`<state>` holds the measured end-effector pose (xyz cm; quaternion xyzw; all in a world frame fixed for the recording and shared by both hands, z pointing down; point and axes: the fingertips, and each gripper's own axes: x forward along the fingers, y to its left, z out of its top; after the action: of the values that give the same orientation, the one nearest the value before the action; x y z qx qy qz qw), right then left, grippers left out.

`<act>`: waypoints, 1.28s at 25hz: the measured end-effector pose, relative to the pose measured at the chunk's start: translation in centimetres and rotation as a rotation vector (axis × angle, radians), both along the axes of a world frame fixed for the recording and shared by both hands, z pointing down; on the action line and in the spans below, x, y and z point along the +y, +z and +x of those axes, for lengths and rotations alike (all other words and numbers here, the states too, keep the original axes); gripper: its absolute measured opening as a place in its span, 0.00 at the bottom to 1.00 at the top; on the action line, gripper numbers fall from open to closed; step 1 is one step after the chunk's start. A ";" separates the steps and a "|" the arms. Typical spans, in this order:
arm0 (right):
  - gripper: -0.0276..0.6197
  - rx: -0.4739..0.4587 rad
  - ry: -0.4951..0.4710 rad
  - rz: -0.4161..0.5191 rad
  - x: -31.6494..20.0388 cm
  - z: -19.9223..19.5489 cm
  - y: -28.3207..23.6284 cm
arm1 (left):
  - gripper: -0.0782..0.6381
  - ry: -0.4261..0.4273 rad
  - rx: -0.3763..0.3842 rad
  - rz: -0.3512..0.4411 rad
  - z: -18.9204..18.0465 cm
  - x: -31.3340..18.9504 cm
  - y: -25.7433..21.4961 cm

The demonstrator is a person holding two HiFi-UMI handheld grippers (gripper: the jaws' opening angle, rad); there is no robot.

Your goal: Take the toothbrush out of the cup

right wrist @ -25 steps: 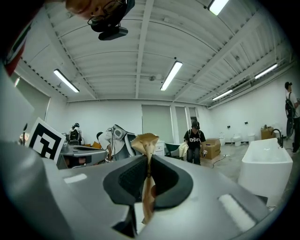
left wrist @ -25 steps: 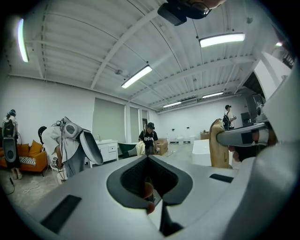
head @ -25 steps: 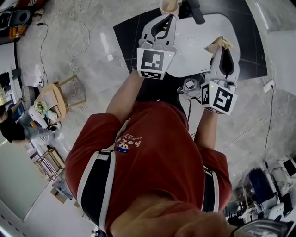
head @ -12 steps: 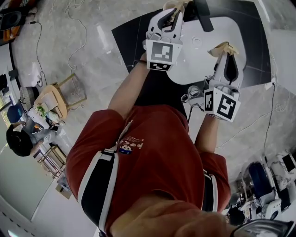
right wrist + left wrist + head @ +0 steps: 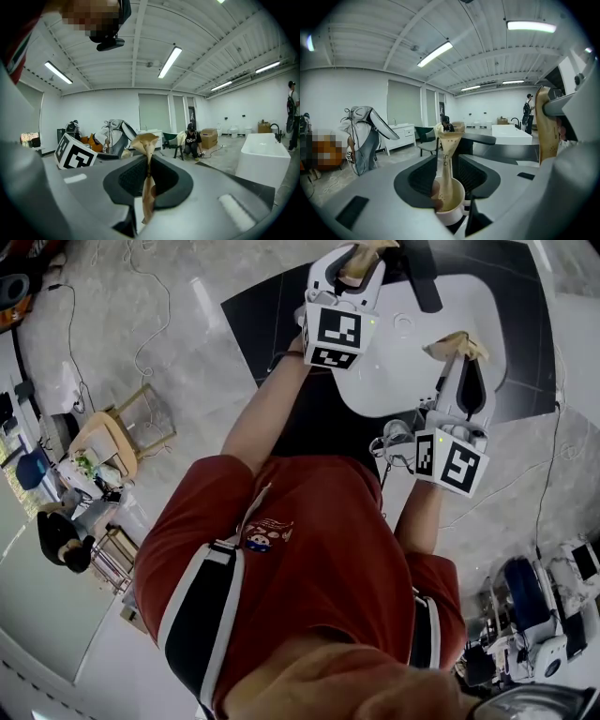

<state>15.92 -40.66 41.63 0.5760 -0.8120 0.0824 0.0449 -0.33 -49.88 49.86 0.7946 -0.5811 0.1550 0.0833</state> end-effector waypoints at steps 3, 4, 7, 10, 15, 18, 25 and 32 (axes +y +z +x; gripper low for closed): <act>0.10 -0.002 -0.004 -0.011 -0.3 -0.4 0.5 | 0.32 0.004 -0.003 -0.009 -0.1 -0.7 0.7; 0.10 0.000 -0.005 -0.014 -0.4 -0.4 0.6 | 0.32 0.005 -0.003 -0.011 0.0 -0.8 0.8; 0.09 0.007 -0.011 -0.021 -0.4 -0.3 0.9 | 0.31 0.005 -0.004 -0.020 0.4 -1.2 1.1; 0.09 0.011 -0.014 -0.023 -0.6 -0.3 1.1 | 0.29 -0.001 0.001 -0.029 0.4 -1.5 1.5; 0.10 0.013 -0.007 -0.030 -0.7 -0.1 1.4 | 0.17 -0.033 -0.005 -0.014 -0.1 -1.9 1.6; 0.09 0.010 -0.005 -0.030 -0.6 -0.1 1.5 | 0.15 -0.041 -0.007 -0.002 -0.3 -1.8 1.4; 0.10 0.012 -0.010 -0.023 -0.5 -0.2 1.3 | 0.14 -0.050 0.002 0.035 -0.2 -1.5 0.2; 0.10 0.020 -0.005 0.010 0.2 0.0 0.0 | 0.14 -0.066 0.021 0.103 -0.3 -0.2 -2.5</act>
<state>15.89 -40.41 41.61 0.5750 -0.8134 0.0725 0.0505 -0.65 -50.04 47.38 0.7798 -0.6133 0.1139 0.0534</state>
